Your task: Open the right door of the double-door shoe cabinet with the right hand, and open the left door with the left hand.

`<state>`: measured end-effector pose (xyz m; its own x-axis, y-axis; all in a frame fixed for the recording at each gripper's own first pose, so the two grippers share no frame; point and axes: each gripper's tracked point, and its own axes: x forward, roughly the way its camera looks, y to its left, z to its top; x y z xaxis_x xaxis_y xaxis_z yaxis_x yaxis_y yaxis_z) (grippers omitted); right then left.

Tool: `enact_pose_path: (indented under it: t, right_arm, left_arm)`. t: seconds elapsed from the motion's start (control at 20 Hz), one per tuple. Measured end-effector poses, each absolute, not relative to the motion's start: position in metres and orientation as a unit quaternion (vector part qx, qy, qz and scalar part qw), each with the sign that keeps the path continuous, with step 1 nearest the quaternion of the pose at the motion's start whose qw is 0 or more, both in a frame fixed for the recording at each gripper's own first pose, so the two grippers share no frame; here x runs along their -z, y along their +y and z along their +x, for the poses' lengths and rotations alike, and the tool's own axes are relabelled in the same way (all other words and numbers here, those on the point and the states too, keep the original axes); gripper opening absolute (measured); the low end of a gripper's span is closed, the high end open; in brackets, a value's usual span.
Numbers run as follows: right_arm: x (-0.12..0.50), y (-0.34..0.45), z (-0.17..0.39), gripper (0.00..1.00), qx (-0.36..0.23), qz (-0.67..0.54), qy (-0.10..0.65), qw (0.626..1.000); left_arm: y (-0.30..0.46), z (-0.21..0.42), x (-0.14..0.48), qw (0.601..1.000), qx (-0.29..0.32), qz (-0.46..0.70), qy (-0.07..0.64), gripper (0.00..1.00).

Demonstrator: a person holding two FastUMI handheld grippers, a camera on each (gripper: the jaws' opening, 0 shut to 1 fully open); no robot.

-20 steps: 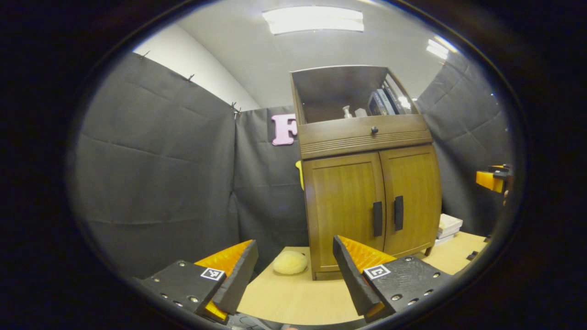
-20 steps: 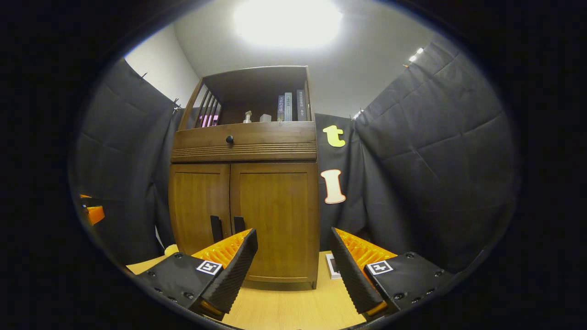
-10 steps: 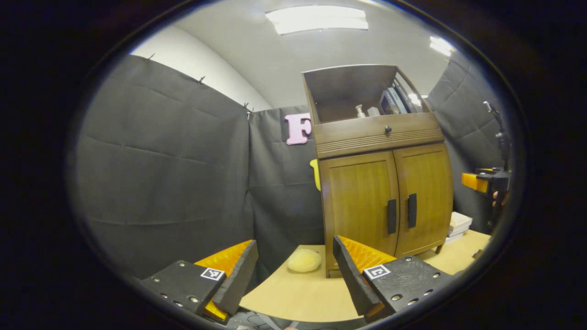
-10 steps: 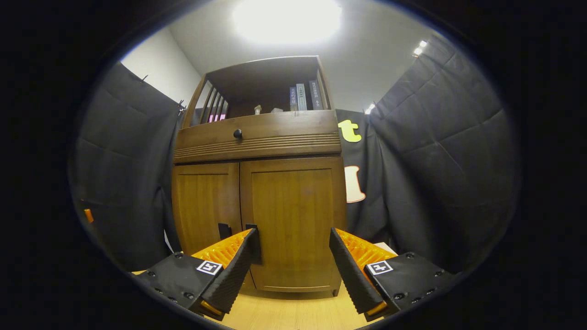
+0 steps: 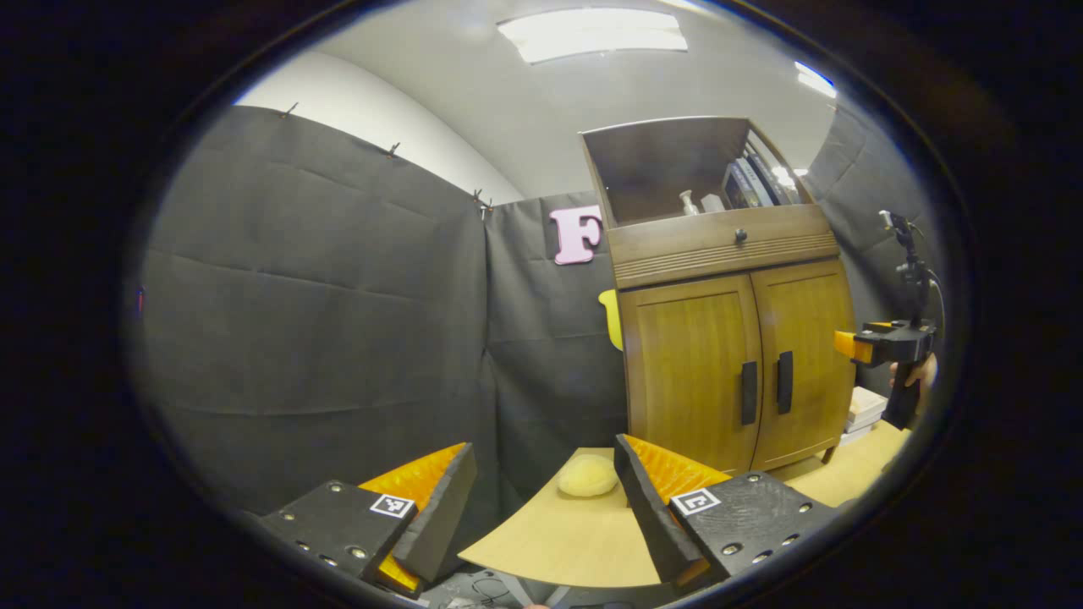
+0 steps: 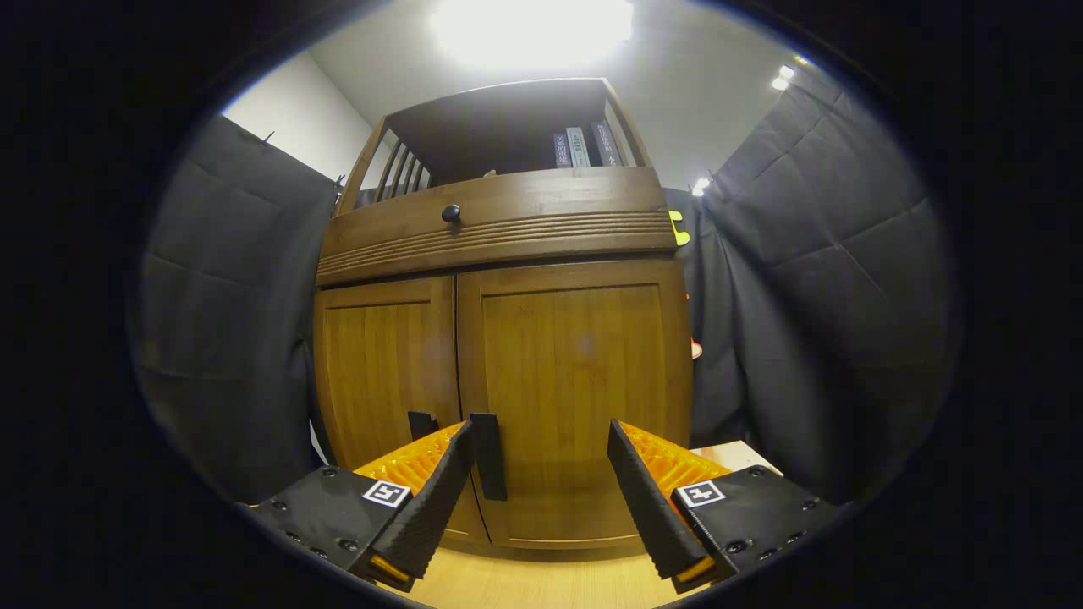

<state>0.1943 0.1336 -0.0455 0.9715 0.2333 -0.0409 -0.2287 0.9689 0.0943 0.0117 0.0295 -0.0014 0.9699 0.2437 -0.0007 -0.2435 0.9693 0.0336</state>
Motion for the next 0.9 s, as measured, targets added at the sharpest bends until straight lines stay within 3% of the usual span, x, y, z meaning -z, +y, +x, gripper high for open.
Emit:
enact_pose_path:
  t: [0.9]
  right_arm:
    - [0.122,0.202,0.275,0.98,-0.141,0.027,0.093,0.985]
  left_arm:
    - [0.043,0.012,0.002,0.981,-0.189,0.029,0.019,0.95]
